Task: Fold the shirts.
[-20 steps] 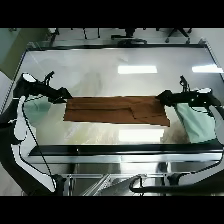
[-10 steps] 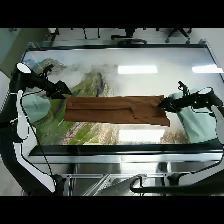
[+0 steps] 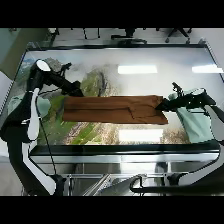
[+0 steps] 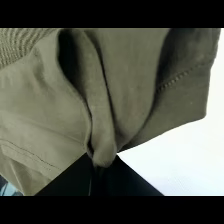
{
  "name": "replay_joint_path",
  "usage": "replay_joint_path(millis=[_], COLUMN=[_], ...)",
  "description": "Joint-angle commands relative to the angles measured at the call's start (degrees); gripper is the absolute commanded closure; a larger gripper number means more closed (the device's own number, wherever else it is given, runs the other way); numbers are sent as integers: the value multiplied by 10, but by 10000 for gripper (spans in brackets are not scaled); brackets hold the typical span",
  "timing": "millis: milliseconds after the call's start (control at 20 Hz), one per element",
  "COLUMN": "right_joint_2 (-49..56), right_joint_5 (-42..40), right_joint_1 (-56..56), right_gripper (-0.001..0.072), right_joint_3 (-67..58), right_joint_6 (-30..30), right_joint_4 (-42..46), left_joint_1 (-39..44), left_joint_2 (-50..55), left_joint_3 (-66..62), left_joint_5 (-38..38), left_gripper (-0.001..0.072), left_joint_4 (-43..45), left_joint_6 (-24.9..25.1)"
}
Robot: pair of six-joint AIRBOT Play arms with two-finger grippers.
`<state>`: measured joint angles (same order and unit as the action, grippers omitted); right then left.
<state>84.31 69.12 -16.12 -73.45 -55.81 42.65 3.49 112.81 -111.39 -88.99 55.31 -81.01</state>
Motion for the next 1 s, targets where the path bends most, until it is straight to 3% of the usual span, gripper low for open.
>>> replay_joint_path(millis=[0, 350, 550, 750, 950], right_joint_2=[-19, -141, -199, -221, -223], right_joint_5=[22, 82, 123, 152, 108], right_joint_1=[0, 0, -12, -17, 67], right_gripper=[696, 696, 696, 696, 696], right_joint_3=[-4, -17, -61, -105, -108], right_joint_6=[-1, -21, -37, -64, -64], right_joint_4=[-17, -17, -15, -43, -163], left_joint_1=[97, 252, 279, 257, 160], left_joint_2=[22, 125, 143, 86, -76], left_joint_3=[0, -1, -41, -103, -49], left_joint_5=[71, 227, 220, 167, 148], left_gripper=[686, 687, 687, 687, 686], left_joint_4=[2, 5, -8, -126, -290], left_joint_6=[4, -27, -30, -23, 53])
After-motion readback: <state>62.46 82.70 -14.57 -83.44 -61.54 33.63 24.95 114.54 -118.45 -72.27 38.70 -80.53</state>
